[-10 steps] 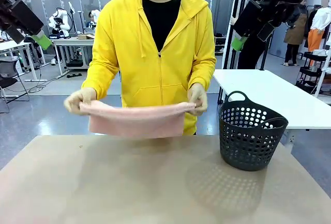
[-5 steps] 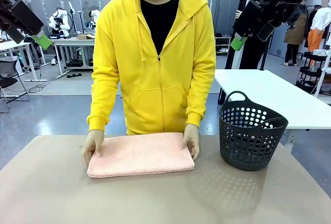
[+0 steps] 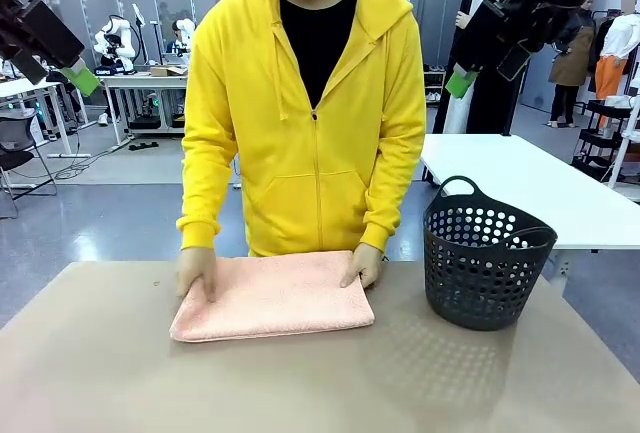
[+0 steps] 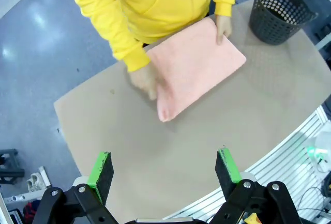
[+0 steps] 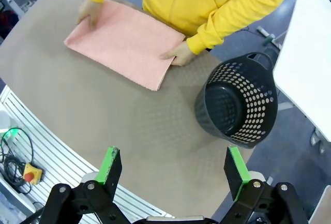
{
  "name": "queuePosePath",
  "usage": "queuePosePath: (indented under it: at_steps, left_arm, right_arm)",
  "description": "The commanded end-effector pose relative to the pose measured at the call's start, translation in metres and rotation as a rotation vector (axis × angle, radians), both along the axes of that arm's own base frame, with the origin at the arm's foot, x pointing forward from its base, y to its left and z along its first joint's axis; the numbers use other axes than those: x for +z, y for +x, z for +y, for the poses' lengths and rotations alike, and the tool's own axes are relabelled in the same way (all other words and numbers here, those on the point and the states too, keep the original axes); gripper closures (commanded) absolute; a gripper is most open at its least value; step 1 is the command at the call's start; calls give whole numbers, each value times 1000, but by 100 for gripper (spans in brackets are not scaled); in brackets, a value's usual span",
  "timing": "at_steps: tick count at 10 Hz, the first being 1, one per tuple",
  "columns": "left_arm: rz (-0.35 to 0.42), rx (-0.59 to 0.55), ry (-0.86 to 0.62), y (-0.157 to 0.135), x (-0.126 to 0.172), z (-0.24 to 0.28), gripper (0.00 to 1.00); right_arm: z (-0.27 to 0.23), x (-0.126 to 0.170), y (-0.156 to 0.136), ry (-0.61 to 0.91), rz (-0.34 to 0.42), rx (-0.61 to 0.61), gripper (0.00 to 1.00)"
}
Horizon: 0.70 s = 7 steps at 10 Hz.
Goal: Fold the towel.
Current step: Pick up the 100 cm Hotel Towel and place it on the left side of the table.
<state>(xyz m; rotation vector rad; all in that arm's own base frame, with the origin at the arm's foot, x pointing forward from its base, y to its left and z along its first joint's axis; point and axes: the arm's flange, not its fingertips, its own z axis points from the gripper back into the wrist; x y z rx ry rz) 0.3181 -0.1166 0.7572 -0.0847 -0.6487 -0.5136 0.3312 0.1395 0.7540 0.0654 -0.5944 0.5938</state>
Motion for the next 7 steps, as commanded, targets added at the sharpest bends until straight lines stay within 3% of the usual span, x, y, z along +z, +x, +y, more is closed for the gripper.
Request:
queuePosePath:
  at_steps: [1, 7]
  left_arm:
    - [7, 7, 6, -2, 3, -1, 0]
    - [7, 7, 6, -2, 3, -1, 0]
  right_arm:
    - [-2, 2, 1, -4, -4, -12, 0]
    - [-2, 2, 1, -4, -4, -12, 0]
